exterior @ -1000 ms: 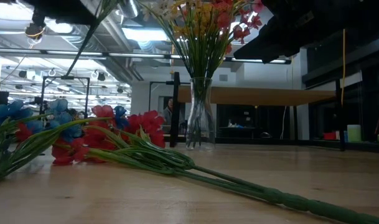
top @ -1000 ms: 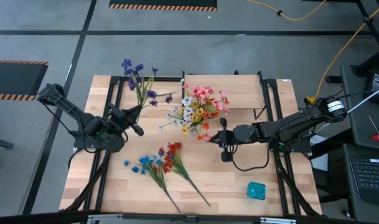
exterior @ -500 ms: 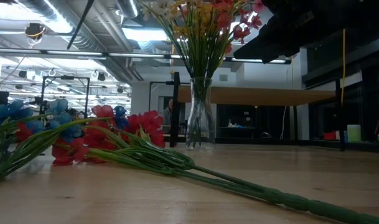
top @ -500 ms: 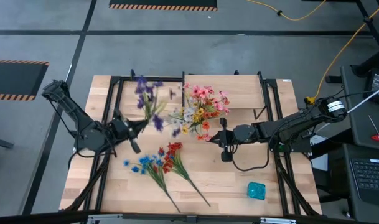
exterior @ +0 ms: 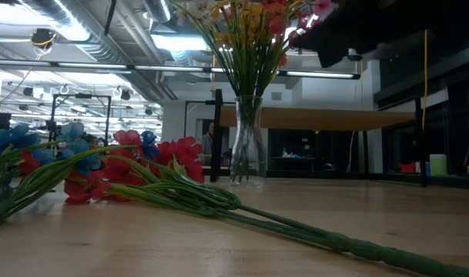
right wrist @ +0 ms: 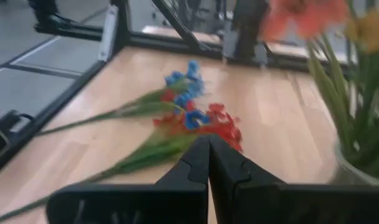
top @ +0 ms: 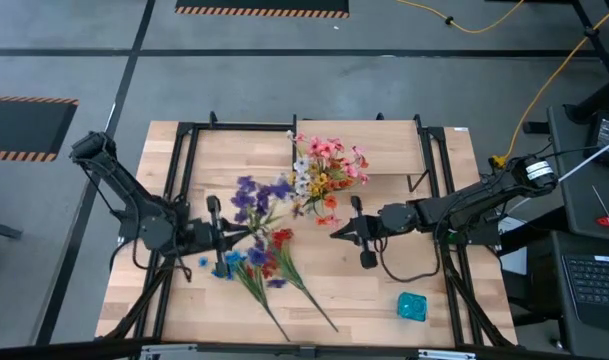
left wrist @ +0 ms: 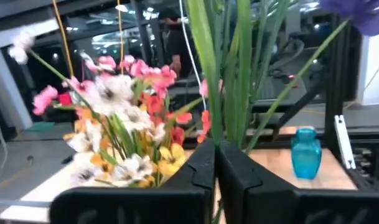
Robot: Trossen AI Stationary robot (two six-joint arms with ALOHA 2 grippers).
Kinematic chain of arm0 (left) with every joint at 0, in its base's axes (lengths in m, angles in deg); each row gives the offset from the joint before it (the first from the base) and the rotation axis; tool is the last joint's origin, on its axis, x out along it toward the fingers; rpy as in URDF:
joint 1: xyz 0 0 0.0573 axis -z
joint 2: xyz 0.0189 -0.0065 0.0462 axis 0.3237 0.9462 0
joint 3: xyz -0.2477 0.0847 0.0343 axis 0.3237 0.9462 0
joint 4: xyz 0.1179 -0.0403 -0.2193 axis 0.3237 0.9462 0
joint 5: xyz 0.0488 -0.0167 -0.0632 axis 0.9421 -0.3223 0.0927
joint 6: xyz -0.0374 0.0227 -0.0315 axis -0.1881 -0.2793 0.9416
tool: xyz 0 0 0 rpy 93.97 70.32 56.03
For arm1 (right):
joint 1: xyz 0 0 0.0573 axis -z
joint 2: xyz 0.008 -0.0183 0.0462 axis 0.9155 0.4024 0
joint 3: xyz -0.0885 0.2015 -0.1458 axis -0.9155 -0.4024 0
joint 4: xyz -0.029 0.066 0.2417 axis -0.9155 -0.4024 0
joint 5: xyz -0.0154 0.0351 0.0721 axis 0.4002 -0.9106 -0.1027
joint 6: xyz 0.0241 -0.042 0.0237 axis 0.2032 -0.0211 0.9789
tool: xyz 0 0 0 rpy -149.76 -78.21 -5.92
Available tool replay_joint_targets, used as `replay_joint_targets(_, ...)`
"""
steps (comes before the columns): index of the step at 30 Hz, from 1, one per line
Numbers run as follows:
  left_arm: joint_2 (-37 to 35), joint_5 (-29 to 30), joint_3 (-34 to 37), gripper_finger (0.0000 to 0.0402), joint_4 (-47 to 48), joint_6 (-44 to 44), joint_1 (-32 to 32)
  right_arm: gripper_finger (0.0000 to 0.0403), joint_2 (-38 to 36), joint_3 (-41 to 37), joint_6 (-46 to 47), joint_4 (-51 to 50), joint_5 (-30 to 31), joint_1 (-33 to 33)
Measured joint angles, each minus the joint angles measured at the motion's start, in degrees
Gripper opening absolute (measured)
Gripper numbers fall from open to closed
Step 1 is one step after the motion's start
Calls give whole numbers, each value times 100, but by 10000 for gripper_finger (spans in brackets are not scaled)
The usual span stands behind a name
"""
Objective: Pick and place flowers into a vace then onto a shelf
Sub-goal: Put the violet flowers into the blue vase
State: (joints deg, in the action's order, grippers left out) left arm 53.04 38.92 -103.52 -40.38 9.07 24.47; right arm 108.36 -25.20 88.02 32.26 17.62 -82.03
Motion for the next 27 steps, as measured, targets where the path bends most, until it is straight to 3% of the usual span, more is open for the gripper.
replay_joint_targets(4, 391, -278, 0, 3, -342, 203, 0, 3, -2, 0, -145, 301, -4, -183)
replay_joint_targets(10, 1131, -510, 0, 3, -1570, -59, -37, 3, -2, 0, -148, 540, -4, -355)
replay_joint_targets(19, 2134, -1376, 0, 3, -2729, 156, -606, 4, -2, 2, -327, 1064, -135, -408)
replay_joint_targets(27, 3133, -1928, -615, 4, -2996, 252, -1092, 68, -2, 2, -447, 1261, -1052, -412)
